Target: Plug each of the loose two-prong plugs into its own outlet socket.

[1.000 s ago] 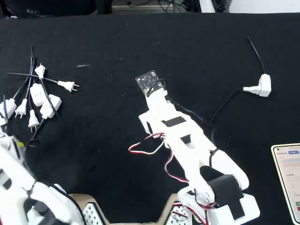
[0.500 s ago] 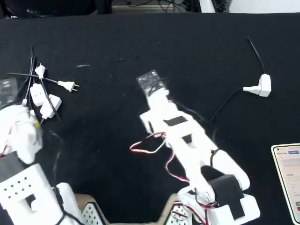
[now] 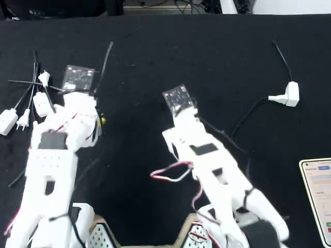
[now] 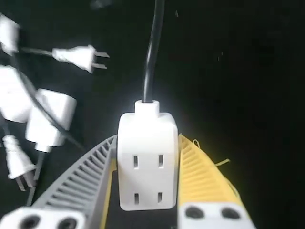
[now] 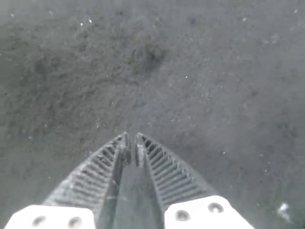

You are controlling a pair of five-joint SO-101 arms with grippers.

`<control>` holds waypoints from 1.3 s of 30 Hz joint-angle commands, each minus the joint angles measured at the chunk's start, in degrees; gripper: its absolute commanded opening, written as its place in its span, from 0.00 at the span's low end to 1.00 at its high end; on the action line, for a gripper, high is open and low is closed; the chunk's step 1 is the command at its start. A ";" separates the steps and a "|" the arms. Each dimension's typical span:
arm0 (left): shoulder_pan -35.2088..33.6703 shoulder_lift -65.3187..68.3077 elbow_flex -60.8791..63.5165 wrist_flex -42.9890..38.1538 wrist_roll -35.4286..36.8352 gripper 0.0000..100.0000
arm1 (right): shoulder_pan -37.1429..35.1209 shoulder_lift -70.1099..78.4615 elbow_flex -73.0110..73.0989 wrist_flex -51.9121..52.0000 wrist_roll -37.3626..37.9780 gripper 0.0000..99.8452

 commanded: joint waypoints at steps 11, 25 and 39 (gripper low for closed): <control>10.51 15.91 -0.84 -5.19 0.88 0.03 | 9.41 -16.22 7.60 -7.12 -7.56 0.01; 13.41 15.82 10.24 -25.76 13.71 0.22 | 9.14 -16.22 7.60 -7.47 -7.65 0.01; 0.04 9.41 7.43 -19.43 15.30 0.23 | 9.05 -16.13 7.78 -7.56 -7.56 0.01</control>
